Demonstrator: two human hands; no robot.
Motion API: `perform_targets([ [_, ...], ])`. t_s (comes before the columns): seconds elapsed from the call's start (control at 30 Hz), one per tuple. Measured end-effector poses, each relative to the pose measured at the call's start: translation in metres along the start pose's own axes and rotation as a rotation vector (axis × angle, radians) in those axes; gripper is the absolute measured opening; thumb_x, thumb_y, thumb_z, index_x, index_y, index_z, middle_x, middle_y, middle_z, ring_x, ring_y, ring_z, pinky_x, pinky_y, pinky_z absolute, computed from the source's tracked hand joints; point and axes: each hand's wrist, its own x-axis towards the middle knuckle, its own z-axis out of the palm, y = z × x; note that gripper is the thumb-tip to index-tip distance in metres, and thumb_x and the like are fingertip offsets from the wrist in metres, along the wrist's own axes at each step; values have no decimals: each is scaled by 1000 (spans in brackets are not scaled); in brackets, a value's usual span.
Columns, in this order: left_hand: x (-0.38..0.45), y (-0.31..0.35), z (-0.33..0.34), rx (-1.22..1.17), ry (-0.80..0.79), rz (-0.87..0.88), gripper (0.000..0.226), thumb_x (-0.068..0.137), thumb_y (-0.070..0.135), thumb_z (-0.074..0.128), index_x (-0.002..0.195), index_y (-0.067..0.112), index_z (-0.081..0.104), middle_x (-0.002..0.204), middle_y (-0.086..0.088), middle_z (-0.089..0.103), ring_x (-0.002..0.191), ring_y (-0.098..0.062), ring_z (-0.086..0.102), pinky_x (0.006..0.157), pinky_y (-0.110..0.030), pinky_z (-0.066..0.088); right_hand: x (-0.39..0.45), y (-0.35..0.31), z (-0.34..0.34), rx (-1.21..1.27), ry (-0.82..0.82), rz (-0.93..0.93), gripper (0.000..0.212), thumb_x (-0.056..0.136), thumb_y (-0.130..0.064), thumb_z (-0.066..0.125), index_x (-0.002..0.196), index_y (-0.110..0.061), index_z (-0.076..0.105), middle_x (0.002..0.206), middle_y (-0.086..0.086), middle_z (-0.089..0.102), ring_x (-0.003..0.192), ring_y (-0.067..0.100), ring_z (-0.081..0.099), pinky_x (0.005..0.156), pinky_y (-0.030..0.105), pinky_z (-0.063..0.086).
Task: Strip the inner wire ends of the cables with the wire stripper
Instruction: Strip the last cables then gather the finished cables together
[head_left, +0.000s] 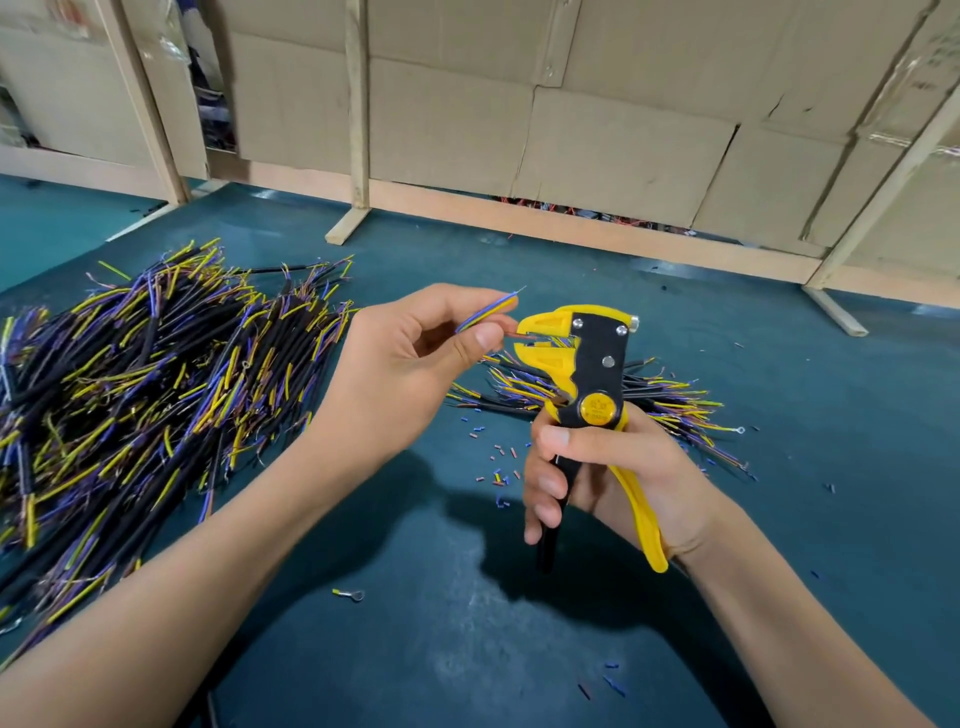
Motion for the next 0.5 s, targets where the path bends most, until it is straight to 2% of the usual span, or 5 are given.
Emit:
perform_targets([
  [0.17,-1,1,-1,1,9,3,20,94,11,68,106,26,73,93,12,76,85,-3,68,75,-12,48,0,0,3,4,-15,2,16,95,-9,59,83,-2,53,67,14,51,59,29,54,66,49,55],
  [0.37,-1,0,-1,6,19,22,20,92,15,69,106,28,74,96,8,77,92,-16,71,89,-31,56,-1,-4,4,-19,44,1,20,88,-12,62,72,-5,53,60,11,46,48,26,49,57,44,54],
  [0.5,-1,-1,0,15,38,35,22,91,11,70,103,28,75,94,8,77,91,-14,71,89,-31,56,-2,-4,8,-13,83,18,25,87,-16,65,69,-5,52,56,11,43,44,25,47,54,41,53],
])
